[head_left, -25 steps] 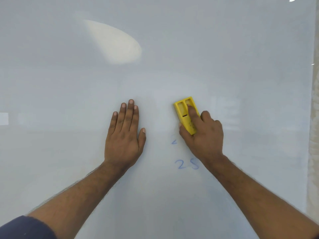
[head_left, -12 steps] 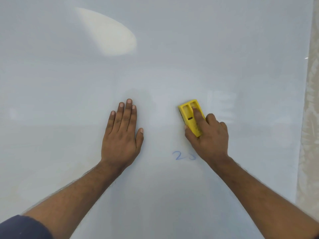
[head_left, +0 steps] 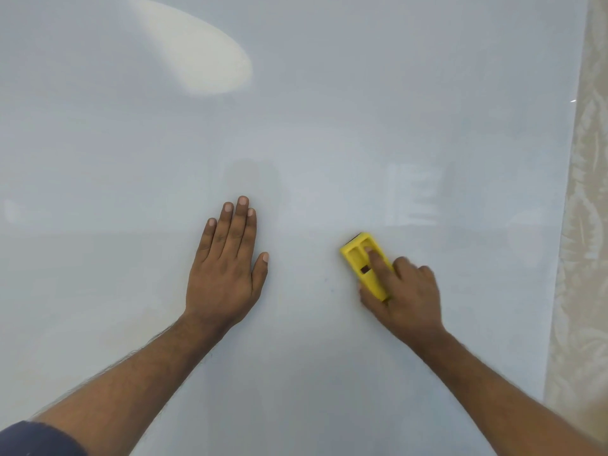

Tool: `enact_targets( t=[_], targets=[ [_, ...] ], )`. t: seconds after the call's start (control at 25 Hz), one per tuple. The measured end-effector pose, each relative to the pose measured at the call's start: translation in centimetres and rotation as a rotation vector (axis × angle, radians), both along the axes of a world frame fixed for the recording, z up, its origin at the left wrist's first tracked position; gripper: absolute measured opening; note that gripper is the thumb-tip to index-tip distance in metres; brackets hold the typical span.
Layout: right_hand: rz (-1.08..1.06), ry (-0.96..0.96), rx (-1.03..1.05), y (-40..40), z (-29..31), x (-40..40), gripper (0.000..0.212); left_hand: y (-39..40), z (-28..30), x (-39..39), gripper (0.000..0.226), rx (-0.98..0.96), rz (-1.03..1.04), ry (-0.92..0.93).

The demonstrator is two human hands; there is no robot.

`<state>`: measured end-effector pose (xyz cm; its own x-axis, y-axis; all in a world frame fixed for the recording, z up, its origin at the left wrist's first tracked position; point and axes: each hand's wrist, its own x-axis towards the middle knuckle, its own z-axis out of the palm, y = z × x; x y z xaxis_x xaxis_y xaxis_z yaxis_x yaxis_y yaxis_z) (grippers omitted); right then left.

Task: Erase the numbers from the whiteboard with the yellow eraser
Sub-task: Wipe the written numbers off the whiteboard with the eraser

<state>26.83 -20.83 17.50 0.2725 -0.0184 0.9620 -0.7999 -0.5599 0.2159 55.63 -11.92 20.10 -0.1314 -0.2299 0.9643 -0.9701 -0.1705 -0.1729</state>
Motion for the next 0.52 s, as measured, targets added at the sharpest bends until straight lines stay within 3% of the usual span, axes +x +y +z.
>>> enact_targets(
  t=[0.12,0.2,0.4,0.52],
  targets=[
    [0.020,-0.255,0.109,-0.4,2.6,-0.5,0.057,-0.3,-0.4,-0.3,0.066,-0.012,0.013,0.028],
    [0.046,-0.306,0.104,0.2,3.5,1.5,0.056,-0.5,-0.6,-0.5,0.066,-0.018,0.019,0.037],
    [0.107,-0.027,0.003,2.4,-0.7,7.2,0.053,-0.5,-1.0,-0.6,0.066,-0.031,0.000,0.036],
    [0.095,0.157,-0.033,2.4,-3.2,6.1,0.052,-0.2,-1.4,-0.2,0.067,0.000,-0.023,0.004]
  ],
)
